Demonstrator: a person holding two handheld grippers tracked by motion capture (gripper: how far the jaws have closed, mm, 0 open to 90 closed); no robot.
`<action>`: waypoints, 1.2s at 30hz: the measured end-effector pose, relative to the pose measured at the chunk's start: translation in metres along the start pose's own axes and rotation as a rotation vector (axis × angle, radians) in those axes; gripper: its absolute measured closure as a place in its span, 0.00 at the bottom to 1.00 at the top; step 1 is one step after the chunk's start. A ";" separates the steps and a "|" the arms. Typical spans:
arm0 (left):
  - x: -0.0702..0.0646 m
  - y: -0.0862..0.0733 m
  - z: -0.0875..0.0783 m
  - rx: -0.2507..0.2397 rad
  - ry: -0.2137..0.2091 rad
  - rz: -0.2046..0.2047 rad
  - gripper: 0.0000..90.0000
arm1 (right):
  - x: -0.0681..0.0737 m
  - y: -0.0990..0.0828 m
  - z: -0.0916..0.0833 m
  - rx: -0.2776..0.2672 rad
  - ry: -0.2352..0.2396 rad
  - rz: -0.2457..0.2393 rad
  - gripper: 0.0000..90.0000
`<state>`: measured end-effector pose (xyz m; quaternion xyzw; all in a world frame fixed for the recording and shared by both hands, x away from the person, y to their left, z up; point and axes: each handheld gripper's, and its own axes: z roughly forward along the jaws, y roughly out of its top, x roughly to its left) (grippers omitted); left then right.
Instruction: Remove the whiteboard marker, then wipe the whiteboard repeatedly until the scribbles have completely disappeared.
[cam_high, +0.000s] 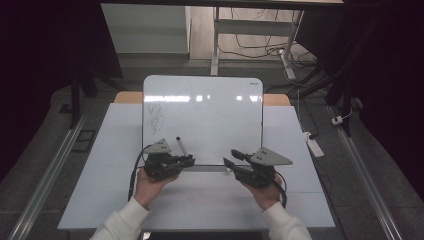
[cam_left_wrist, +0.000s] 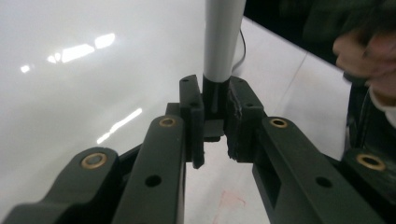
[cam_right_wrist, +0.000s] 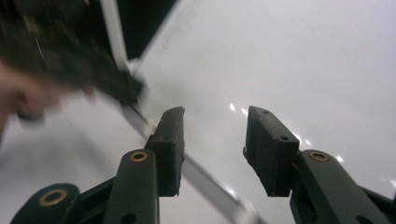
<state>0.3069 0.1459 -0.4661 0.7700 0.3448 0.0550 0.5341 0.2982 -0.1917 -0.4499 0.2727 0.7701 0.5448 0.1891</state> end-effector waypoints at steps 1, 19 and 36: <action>0.004 0.001 -0.005 -0.021 0.002 -0.009 0.86 | -0.004 -0.006 -0.007 0.018 -0.018 0.000 0.63; 0.051 0.001 -0.052 -0.193 0.154 -0.025 0.86 | -0.056 -0.065 -0.067 0.170 -0.160 0.052 0.62; 0.136 0.067 -0.042 -0.300 0.315 -0.062 0.86 | -0.055 -0.066 -0.061 0.191 -0.150 0.027 0.62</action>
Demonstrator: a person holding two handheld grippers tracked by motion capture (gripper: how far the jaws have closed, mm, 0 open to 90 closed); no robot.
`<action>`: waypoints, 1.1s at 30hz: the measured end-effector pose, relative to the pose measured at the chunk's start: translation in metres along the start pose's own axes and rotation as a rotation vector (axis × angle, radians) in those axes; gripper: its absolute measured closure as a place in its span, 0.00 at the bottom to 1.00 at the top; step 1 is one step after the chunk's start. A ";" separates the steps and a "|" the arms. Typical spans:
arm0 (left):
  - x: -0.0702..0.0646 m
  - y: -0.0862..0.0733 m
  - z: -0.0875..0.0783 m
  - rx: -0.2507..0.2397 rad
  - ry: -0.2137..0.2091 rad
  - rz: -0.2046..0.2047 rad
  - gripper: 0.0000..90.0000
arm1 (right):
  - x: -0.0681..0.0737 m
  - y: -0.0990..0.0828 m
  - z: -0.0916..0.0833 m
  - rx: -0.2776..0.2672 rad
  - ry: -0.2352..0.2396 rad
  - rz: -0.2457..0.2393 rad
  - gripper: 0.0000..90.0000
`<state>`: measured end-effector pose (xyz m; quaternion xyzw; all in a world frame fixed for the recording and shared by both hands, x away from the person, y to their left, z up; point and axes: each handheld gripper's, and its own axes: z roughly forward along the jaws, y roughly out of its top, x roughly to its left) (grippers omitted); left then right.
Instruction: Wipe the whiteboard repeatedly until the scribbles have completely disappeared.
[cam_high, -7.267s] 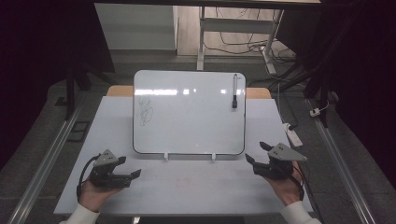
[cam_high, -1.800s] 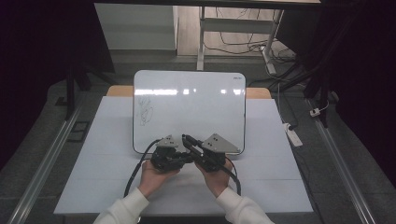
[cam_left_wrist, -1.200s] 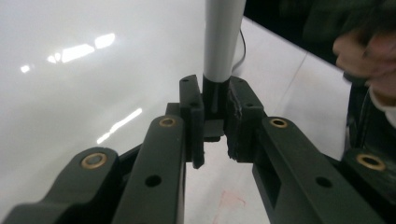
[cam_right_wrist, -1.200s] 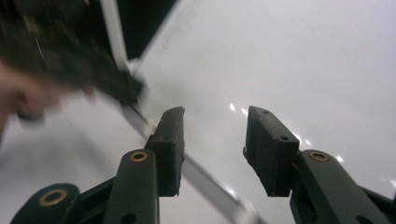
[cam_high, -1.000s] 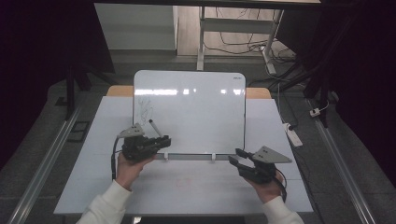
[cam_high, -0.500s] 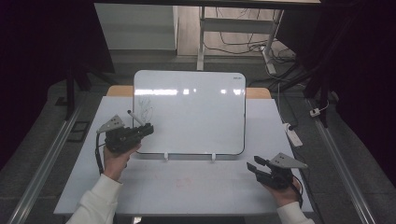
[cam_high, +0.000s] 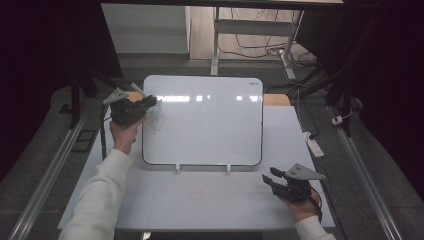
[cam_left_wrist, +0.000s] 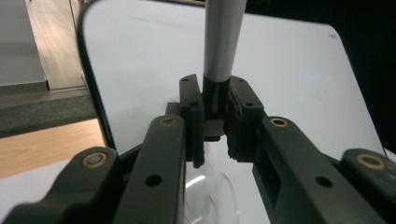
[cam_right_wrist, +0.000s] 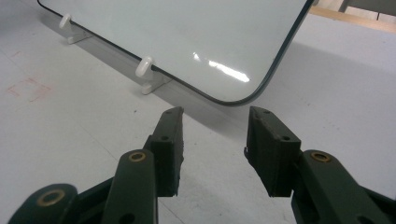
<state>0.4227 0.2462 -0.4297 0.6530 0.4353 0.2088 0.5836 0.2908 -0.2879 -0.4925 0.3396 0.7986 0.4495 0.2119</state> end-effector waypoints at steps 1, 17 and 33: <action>0.002 0.001 0.003 -0.005 0.013 0.004 0.86 | 0.000 0.000 0.000 0.000 0.000 0.000 0.62; 0.005 0.004 0.017 0.015 0.070 0.104 0.86 | 0.000 -0.002 -0.002 -0.005 -0.013 0.004 0.62; 0.004 0.008 0.025 0.040 0.043 0.105 0.86 | -0.001 -0.002 -0.005 -0.024 -0.023 0.018 0.61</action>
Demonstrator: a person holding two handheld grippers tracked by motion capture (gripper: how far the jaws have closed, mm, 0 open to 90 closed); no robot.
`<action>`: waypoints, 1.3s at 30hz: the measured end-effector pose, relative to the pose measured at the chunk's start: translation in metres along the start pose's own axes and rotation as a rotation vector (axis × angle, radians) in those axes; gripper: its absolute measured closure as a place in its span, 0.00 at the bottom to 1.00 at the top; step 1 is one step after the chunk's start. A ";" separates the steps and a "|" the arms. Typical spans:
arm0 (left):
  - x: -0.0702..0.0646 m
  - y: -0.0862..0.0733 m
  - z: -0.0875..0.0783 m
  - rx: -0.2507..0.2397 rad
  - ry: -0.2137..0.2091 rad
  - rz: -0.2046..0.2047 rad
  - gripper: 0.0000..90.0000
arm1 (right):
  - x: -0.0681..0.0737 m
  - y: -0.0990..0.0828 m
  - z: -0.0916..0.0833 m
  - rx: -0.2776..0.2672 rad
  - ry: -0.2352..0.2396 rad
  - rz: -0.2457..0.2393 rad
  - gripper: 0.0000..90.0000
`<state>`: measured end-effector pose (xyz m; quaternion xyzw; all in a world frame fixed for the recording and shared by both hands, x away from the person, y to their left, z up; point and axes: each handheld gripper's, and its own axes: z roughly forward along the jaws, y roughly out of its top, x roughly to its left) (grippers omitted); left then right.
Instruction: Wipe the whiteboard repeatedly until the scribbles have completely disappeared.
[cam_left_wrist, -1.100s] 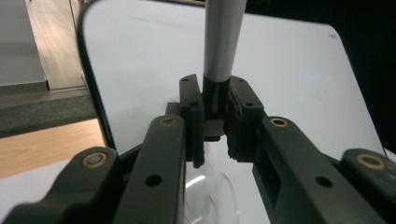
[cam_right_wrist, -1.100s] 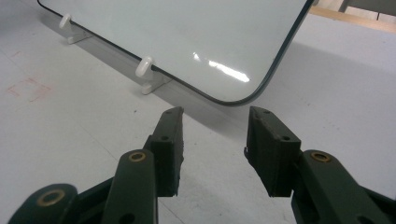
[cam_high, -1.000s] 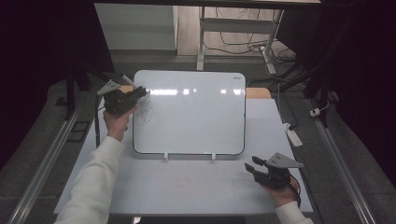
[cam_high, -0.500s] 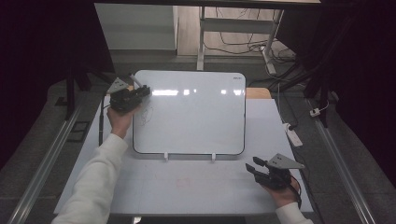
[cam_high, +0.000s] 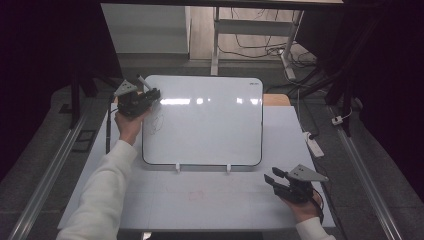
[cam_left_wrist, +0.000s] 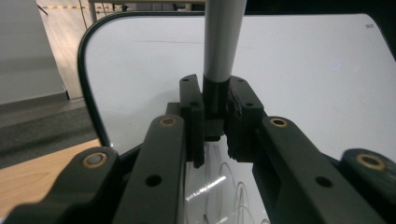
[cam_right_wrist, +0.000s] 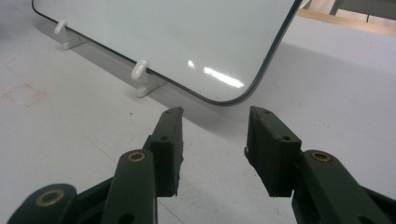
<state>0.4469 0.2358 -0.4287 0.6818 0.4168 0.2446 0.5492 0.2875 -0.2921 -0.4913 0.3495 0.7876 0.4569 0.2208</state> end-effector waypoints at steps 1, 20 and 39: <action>-0.002 -0.002 0.000 0.008 -0.012 0.006 0.86 | 0.000 0.000 0.000 0.000 0.001 -0.001 0.61; -0.002 -0.001 -0.002 0.014 0.007 0.043 0.86 | -0.003 -0.003 0.002 0.009 -0.016 0.016 0.58; -0.004 -0.011 -0.004 0.031 -0.015 0.036 0.86 | -0.003 -0.003 0.001 0.001 -0.021 0.019 0.53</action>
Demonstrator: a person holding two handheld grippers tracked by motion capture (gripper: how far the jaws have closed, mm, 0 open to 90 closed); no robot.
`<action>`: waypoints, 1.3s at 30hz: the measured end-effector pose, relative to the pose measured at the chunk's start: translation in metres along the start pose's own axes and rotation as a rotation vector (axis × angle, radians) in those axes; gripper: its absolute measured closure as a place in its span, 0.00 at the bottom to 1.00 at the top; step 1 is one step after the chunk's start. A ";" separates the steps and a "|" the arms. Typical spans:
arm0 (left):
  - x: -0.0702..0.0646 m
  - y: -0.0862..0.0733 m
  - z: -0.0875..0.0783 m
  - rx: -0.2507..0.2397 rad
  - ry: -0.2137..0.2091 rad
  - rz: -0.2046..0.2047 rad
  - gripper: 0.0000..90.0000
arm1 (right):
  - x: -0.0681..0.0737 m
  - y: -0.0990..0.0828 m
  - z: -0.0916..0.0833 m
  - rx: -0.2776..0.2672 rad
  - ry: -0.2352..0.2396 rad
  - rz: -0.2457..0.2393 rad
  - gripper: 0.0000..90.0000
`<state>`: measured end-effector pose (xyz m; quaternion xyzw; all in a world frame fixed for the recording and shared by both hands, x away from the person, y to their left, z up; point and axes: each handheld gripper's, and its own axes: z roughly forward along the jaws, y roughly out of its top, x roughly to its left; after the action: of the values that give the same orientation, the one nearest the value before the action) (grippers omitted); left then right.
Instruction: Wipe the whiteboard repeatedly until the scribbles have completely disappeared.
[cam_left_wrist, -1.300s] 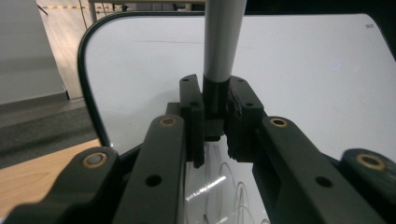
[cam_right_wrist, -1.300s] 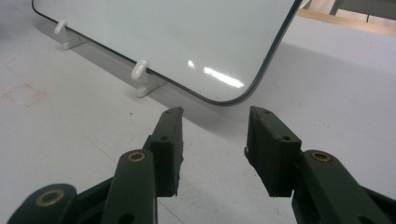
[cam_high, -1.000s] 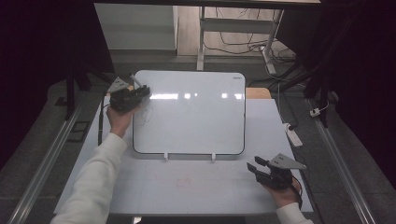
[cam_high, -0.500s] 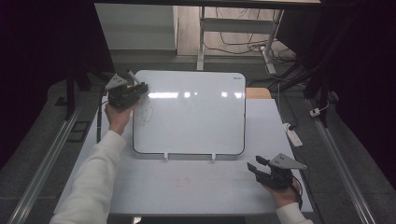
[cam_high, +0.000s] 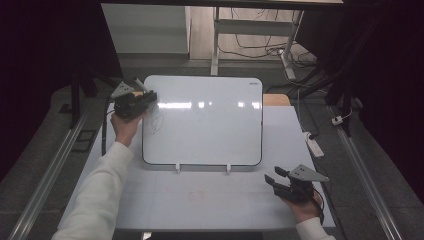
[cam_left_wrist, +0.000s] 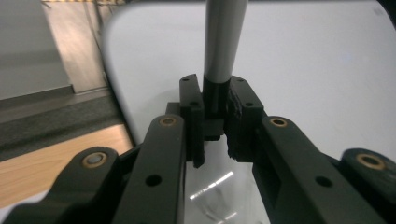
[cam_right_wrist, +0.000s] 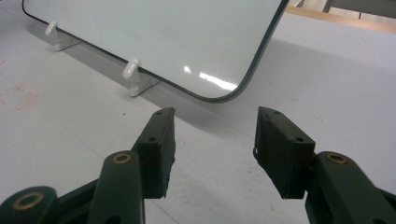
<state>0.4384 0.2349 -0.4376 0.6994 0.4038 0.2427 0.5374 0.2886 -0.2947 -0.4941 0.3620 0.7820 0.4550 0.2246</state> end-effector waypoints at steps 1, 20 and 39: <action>-0.005 -0.004 0.001 0.000 -0.013 0.006 0.86 | 0.000 0.000 0.000 0.002 0.000 -0.001 0.53; -0.014 -0.008 0.001 0.008 -0.024 0.036 0.86 | 0.001 -0.002 0.002 0.008 0.001 -0.001 0.53; -0.017 -0.011 -0.003 0.008 0.011 0.070 0.86 | 0.002 0.000 0.001 0.001 -0.002 -0.003 0.53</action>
<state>0.4238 0.2236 -0.4452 0.7139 0.3830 0.2639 0.5234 0.2874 -0.2926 -0.4947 0.3612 0.7826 0.4539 0.2259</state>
